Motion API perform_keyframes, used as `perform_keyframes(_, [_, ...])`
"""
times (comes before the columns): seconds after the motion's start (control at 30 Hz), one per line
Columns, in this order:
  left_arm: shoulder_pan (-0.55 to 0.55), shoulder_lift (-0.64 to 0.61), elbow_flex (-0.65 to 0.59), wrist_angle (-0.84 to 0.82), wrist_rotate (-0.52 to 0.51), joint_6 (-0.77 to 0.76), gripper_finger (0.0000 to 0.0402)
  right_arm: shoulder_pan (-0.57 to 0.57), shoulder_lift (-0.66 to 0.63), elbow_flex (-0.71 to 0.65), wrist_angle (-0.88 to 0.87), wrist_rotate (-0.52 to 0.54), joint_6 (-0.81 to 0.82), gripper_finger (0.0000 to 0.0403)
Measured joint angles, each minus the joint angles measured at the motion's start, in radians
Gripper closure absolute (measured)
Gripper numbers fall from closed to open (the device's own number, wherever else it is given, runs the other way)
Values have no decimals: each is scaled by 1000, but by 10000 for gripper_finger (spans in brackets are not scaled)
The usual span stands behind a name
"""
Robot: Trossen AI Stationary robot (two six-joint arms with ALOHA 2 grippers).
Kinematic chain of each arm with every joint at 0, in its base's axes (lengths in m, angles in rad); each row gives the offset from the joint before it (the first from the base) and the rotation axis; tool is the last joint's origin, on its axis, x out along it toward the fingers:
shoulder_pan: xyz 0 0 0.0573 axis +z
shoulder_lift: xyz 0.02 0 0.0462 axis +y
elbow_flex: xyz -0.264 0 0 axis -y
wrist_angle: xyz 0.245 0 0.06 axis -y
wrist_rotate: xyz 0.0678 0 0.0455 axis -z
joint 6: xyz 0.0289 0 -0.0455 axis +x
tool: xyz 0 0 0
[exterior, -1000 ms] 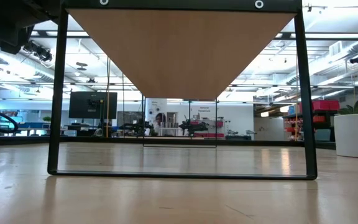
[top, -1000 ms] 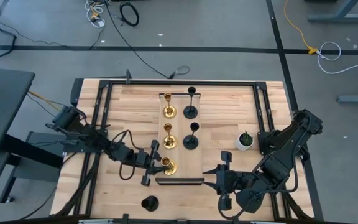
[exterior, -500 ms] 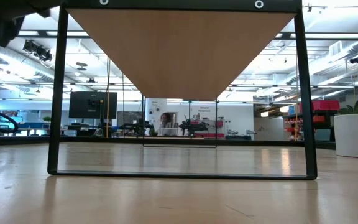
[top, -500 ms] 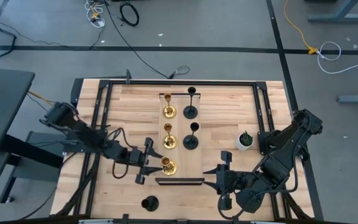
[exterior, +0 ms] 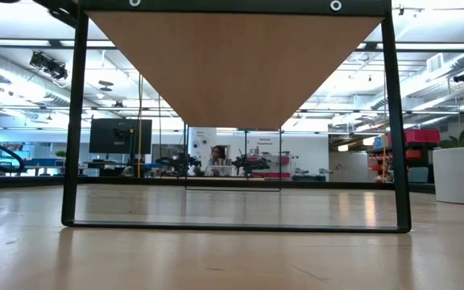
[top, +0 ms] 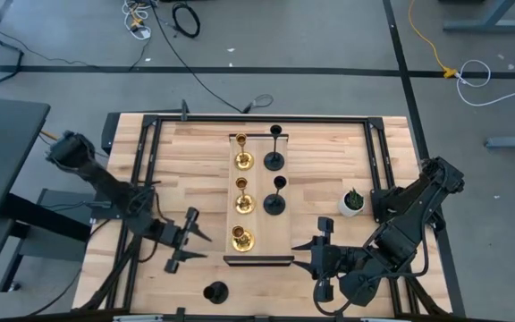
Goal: Pick & Place candle stick holders
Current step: Put the black candle holder on the shelf
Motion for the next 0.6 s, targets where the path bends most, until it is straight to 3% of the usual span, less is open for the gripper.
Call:
perform_keyframes(0.13, [-70,-15,-4,-66,30,-18,206,0,0,0,0,0,4,269])
perform_keyframes(0.37, [-154,-13,-4,-207,55,-222,207,0,0,0,0,0,18,269])
perform_keyframes(0.6, [-170,101,-4,-145,0,-342,207,0,0,0,1,0,23,269])
